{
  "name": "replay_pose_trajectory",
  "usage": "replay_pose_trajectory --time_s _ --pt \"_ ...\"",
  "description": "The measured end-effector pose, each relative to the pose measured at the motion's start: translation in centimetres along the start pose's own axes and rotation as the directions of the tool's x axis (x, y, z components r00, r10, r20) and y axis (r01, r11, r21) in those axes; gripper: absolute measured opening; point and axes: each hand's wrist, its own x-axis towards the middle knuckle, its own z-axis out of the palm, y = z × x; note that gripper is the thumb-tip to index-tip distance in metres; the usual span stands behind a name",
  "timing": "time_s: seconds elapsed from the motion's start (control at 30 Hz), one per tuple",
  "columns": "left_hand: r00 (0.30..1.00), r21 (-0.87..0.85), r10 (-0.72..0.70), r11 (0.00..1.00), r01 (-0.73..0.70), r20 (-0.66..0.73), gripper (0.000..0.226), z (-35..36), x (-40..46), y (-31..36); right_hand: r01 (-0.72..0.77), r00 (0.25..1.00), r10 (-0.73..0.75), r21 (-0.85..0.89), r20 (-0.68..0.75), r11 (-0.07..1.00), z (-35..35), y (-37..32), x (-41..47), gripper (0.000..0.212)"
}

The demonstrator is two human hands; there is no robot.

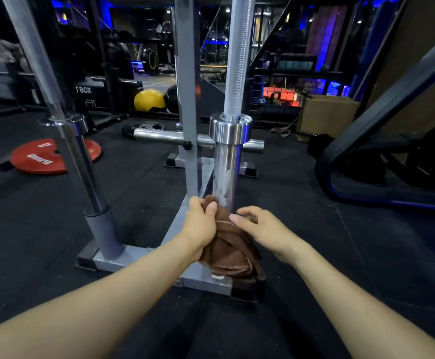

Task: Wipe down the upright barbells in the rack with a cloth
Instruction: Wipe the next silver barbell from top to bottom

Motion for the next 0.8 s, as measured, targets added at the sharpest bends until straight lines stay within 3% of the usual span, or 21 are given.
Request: replay_pose_trajectory --time_s 0.1,0.17,0.27,0.33,0.5,0.6,0.67,0.73,0.8 --pt "0.998 -0.146 -0.060 0.987 0.062 0.021 0.012 0.0 -1.0 0.9 -0.007 0.985 -0.008 0.086 0.173 0.996 -1.4 0.6 -1.1 0.086" --pt "0.996 -0.196 -0.088 0.977 0.089 0.016 0.014 0.2 -1.6 1.4 0.056 0.983 -0.063 0.043 0.171 0.997 -1.8 0.5 -1.5 0.074" --pt "0.994 -0.228 -0.109 0.967 0.111 0.022 0.012 0.7 -2.1 1.9 0.189 0.982 -0.190 -0.038 -0.014 0.981 -2.4 0.5 -1.4 0.034" --pt "0.995 -0.220 -0.102 0.970 0.105 0.025 0.011 1.1 -2.4 1.9 0.183 0.979 -0.187 -0.054 -0.085 0.982 -3.2 0.7 -1.7 0.015" --pt "0.998 -0.143 -0.047 0.988 0.052 0.036 0.015 2.1 -2.9 1.4 -0.040 0.971 0.059 0.085 -0.233 0.996 -4.5 2.0 -1.8 0.028" --pt "0.997 -0.135 -0.021 0.990 0.031 0.071 0.017 2.7 -3.1 1.5 -0.157 0.881 0.193 0.118 -0.432 0.981 -4.2 1.6 -1.5 0.035" --pt "0.985 -0.198 -0.062 0.976 0.093 0.161 0.014 3.1 -3.6 2.0 -0.178 0.838 0.210 0.111 -0.504 0.978 -3.9 0.7 -1.8 0.033" --pt "0.952 -0.302 -0.091 0.936 0.182 0.292 0.012 3.4 -4.1 2.7 -0.105 0.875 0.125 0.070 -0.468 0.992 -3.4 0.0 -2.2 0.028" --pt "0.927 -0.367 -0.077 0.904 0.220 0.366 0.020 3.5 -4.3 3.2 0.046 0.960 -0.056 -0.045 -0.273 0.998 -3.3 -1.1 -3.1 0.019"
